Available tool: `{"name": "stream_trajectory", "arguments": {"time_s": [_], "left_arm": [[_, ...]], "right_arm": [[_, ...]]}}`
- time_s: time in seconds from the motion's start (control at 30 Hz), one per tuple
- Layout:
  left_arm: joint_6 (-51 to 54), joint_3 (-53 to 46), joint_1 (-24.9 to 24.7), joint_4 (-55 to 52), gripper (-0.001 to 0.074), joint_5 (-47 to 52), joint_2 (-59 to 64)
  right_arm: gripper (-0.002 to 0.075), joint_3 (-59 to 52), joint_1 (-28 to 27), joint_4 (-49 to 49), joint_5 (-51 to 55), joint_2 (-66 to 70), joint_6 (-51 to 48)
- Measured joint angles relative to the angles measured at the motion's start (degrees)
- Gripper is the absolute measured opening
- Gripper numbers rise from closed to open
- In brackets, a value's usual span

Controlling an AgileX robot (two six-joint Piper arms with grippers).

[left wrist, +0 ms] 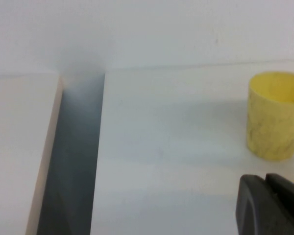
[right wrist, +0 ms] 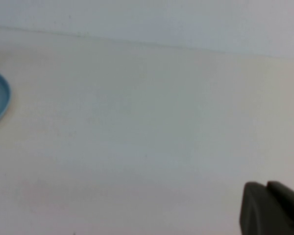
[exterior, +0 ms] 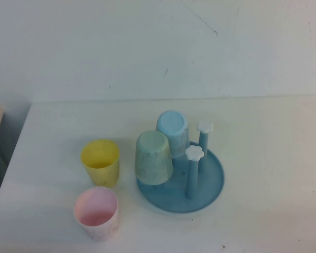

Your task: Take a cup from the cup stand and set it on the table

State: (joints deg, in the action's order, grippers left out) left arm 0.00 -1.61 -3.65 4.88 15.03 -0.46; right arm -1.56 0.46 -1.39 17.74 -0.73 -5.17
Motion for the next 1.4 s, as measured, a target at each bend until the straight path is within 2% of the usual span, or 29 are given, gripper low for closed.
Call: {"name": "stream_trajectory", "arguments": {"time_s": [0.1,0.37,0.53,0.63,0.83,0.93,1.13,1.27,1.4], "left_arm": [[0.0,0.0,0.0,0.0,-0.0002,-6.9,0.0],[0.0,0.0,0.0,0.0,-0.0002,-31.7,0.0],[0.0,0.0,0.0,0.0,-0.0002,-38.2,0.0],[-0.5,0.0,0.0,-0.1,-0.0002,-40.5,0.0],[-1.7,0.0,0.0,1.1,-0.0002,-40.8,0.0],[-1.9,3.3,0.0,1.1,-0.0002,-32.3,0.0],[-1.9,16.0,0.0,1.1,-0.0002,-11.2,1.6],[-1.9,22.6,0.0,1.7,-0.0002,-1.5,8.2],[-1.0,28.6,0.0,4.6,-0.0002,7.3,17.8]], "right_arm": [[-0.0003,0.0,0.0,0.0,-7.2,0.0,0.0],[-0.0003,0.0,0.0,0.0,-37.6,0.0,-0.9],[-0.0003,0.0,0.0,0.5,-51.0,0.0,-1.9],[-0.0003,0.0,0.0,2.0,-52.9,0.0,-4.9],[-0.0003,0.0,0.0,2.5,-48.4,0.0,-7.1],[-0.0003,2.0,0.0,2.5,-38.3,0.0,-7.3],[-0.0003,14.2,0.0,1.4,-12.0,0.0,-7.5],[-0.0003,21.9,0.0,1.0,3.8,0.7,-7.6],[-0.0003,25.8,0.0,1.0,13.8,4.8,-8.1]]}}
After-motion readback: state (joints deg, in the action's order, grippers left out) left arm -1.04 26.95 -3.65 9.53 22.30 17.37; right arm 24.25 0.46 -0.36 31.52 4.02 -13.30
